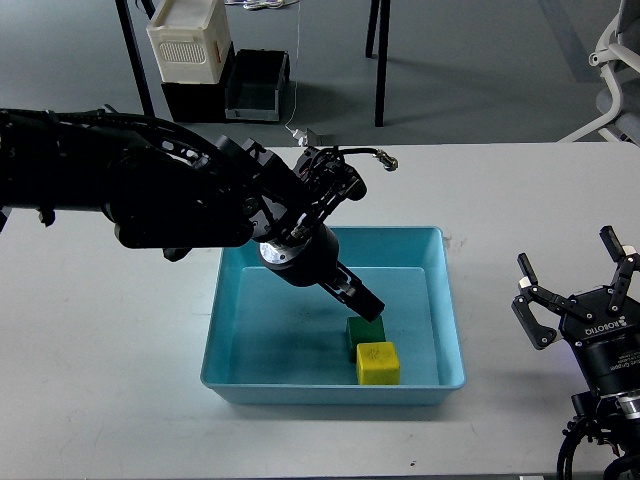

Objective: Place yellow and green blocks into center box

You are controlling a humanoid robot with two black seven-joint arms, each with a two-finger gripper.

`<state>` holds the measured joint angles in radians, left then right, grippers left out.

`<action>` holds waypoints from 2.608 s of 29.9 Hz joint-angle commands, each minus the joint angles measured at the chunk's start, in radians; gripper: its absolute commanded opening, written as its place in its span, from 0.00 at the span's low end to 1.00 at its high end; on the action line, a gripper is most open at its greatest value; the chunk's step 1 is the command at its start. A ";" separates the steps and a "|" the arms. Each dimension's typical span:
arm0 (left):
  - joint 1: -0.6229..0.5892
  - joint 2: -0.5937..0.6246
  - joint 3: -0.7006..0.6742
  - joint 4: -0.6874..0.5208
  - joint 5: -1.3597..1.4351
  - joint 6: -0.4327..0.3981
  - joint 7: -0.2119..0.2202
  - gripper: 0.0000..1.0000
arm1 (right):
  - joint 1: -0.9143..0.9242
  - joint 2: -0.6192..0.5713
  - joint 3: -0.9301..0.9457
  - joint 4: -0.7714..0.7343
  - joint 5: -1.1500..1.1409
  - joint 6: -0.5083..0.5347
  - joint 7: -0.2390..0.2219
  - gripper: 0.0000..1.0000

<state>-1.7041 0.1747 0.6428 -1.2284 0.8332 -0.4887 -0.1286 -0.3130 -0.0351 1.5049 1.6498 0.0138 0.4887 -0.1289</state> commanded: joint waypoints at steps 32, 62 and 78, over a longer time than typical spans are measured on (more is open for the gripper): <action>0.826 0.138 -1.814 0.297 -0.287 0.000 -0.020 1.00 | 0.017 0.001 0.060 -0.002 0.121 0.000 0.002 1.00; 1.905 -0.175 -2.352 -0.299 -0.829 0.000 0.053 1.00 | -0.054 0.035 0.015 -0.002 0.107 0.000 -0.001 1.00; 1.986 -0.175 -2.056 -0.295 -0.818 0.000 0.046 1.00 | -0.132 0.029 -0.025 0.082 0.098 0.000 -0.008 1.00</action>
<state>0.2783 0.0000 -1.4404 -1.5278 0.0139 -0.4887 -0.0812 -0.4383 -0.0011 1.4885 1.7301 0.1138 0.4887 -0.1365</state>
